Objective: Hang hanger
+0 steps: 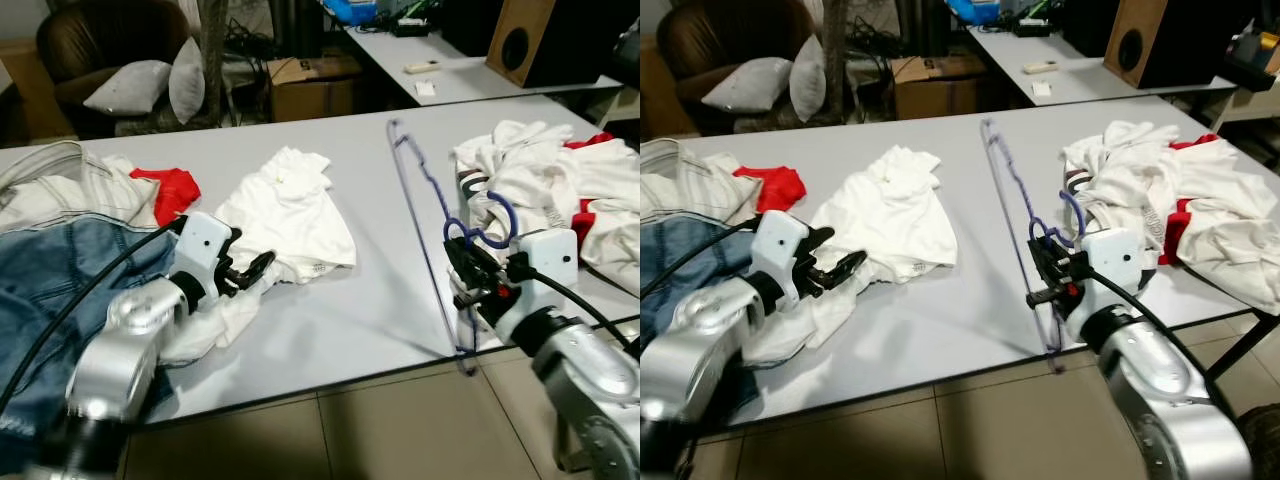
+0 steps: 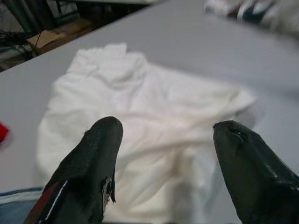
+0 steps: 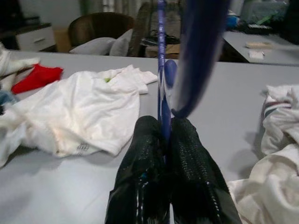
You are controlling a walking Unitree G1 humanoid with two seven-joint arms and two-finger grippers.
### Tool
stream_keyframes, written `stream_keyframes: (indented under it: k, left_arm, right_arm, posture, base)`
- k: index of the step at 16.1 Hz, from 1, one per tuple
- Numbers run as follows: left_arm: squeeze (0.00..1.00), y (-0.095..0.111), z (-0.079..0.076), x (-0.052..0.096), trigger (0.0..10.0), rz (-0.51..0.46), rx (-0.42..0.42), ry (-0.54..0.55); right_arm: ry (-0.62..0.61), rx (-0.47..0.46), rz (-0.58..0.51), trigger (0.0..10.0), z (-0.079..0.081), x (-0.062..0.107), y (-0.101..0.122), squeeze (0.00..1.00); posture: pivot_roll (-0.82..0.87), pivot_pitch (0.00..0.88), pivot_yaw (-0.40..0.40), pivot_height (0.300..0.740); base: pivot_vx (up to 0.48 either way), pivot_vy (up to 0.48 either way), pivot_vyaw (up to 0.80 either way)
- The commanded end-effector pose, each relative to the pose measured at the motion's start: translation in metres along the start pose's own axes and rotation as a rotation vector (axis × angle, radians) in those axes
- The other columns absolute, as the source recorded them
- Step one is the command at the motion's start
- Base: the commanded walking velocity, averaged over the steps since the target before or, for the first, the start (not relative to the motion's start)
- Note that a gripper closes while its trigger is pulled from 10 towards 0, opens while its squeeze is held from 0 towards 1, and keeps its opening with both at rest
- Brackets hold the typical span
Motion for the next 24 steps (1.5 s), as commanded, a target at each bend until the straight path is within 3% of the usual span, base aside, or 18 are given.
stream_keyframes:
  k: [1, 2, 3, 4, 7, 10, 12, 13, 14, 17, 24]
  left_arm:
    - [1.0, -0.002, 0.008, -0.004, 10.0, 0.044, -0.077, -0.004]
    - [0.91, -0.003, 0.014, -0.007, 10.0, 0.072, -0.107, -0.002]
    - [0.91, -0.004, 0.016, -0.009, 10.0, 0.08, -0.117, -0.001]
    - [0.0, -0.001, 0.023, -0.016, 10.0, 0.085, -0.143, -0.006]
    - [0.0, -0.009, 0.026, -0.024, 10.0, 0.119, -0.152, -0.045]
    - [0.0, -0.021, 0.039, -0.028, 10.0, 0.18, -0.169, 0.0]
    - [0.0, -0.028, 0.045, -0.029, 9.9, 0.206, -0.135, 0.013]
    - [0.0, -0.029, 0.046, -0.029, 4.3, 0.207, -0.122, 0.013]
    - [0.0, -0.03, 0.046, -0.03, 0.0, 0.206, -0.109, 0.007]
    - [0.0, -0.03, 0.042, -0.033, 0.0, 0.188, -0.059, -0.032]
    - [0.0, -0.03, 0.034, -0.034, 0.0, 0.162, -0.042, -0.098]
  right_arm:
    - [0.01, 0.016, 0.021, 10.0, -0.004, 0.003, -0.002, 0.0]
    - [0.019, 0.025, 0.032, 10.0, -0.006, 0.005, -0.003, 0.0]
    - [0.023, 0.03, 0.036, 10.0, -0.006, 0.006, -0.003, 0.0]
    - [0.043, 0.062, 0.064, 10.0, -0.009, 0.011, -0.007, 0.0]
    - [0.095, 0.081, 0.101, 10.0, -0.005, 0.015, -0.013, 0.0]
    - [0.138, 0.077, 0.118, 10.0, 0.0, 0.018, -0.015, 0.0]
    - [0.146, 0.074, 0.123, 10.0, 0.003, 0.019, -0.016, 0.0]
    - [0.152, 0.072, 0.126, 10.0, 0.004, 0.019, -0.017, 0.0]
    - [0.163, 0.072, 0.131, 10.0, 0.005, 0.019, -0.019, 0.0]
    - [0.19, 0.078, 0.146, 10.0, 0.008, 0.021, -0.022, 0.0]
    - [0.204, 0.097, 0.147, 10.0, 0.011, 0.021, -0.023, 0.0]
  posture:
    - [0.01, 0.0, 0.05, 0.74]
    - [0.01, 0.0, 0.054, 0.74]
    - [0.01, 0.0, 0.054, 0.74]
    - [0.01, 0.0, 0.061, 0.74]
    - [0.01, 0.0, 0.061, 0.74]
    - [0.0, 0.0, 0.074, 0.74]
    - [0.0, 0.0, 0.075, 0.74]
    - [0.0, 0.0, 0.077, 0.74]
    - [0.0, 0.0, 0.077, 0.74]
    - [0.0, 0.0, 0.08, 0.74]
    - [0.01, 0.0, 0.074, 0.74]
  base:
    - [0.0, 0.0, 0.0]
    - [0.0, 0.0, 0.0]
    - [0.0, 0.0, 0.0]
    - [0.0, 0.0, 0.0]
    - [0.0, 0.0, 0.0]
    - [0.0, 0.0, 0.0]
    - [0.0, 0.0, 0.0]
    - [0.0, 0.0, 0.0]
    - [0.0, 0.0, 0.0]
    - [0.0, 0.0, 0.0]
    - [0.0, 0.0, 0.0]
Point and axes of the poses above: a point about 5 cm out from each wrist's last joint towards the gripper, its own x axis pointing back from the gripper into the wrist, its own y axis along the axis of the wrist's last joint, z = x × y, the point moved 3 cm from there along -x, pointing out of the wrist towards the gripper, and after that the axes turned 6 degrees about x, right-handed, at the moved point
